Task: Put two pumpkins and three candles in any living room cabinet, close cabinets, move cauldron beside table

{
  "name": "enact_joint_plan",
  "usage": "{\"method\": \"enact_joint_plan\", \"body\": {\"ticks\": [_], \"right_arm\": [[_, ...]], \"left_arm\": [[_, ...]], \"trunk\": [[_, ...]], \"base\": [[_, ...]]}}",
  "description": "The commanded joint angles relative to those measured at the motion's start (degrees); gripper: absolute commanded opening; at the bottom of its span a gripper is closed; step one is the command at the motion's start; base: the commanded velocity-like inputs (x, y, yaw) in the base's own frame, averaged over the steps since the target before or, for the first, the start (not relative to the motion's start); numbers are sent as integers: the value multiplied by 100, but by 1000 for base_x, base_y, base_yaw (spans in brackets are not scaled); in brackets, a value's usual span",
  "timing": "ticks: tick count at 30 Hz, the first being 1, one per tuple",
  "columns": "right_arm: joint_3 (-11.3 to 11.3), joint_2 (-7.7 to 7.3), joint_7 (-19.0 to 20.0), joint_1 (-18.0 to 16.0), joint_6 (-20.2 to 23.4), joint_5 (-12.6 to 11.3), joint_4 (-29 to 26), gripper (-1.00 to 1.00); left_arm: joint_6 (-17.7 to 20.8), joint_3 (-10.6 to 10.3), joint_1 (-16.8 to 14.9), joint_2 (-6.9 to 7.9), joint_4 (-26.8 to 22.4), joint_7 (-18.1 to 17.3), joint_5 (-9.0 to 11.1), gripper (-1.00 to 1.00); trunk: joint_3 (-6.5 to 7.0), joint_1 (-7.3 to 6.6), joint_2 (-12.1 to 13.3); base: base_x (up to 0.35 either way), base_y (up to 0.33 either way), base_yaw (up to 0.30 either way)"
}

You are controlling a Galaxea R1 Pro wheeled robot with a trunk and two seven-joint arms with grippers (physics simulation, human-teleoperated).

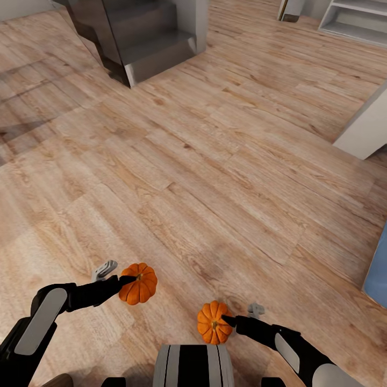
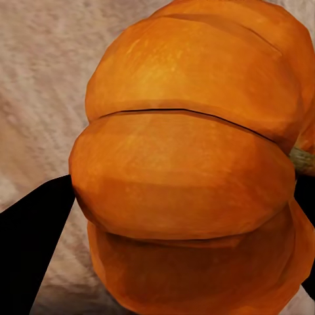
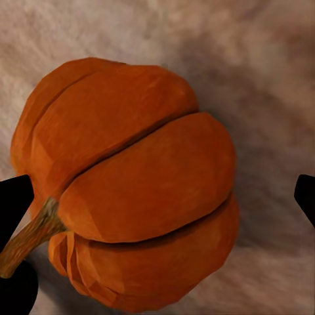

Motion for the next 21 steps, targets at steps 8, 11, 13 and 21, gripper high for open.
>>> {"method": "enact_joint_plan", "body": {"ticks": [8, 11, 13, 21], "right_arm": [[24, -5, 26, -2, 42, -54, -7, 100], [24, -2, 19, -4, 43, -53, -1, 100], [24, 0, 8, -1, 43, -53, -1, 100], [24, 5, -13, -5, 43, -53, -5, 100]], "left_arm": [[20, 3, -2, 0, -5, 58, 66, -100], [20, 0, -2, 0, -5, 58, 66, -100], [20, 2, -2, 0, -5, 58, 66, -100], [20, -6, -2, 0, -5, 58, 66, -100]], "trunk": [[-47, 4, -4], [-92, 9, -7], [-92, 9, -7], [-203, 22, -13]], "base": [[0, 0, 0], [0, 0, 0], [0, 0, 0], [0, 0, 0]]}}
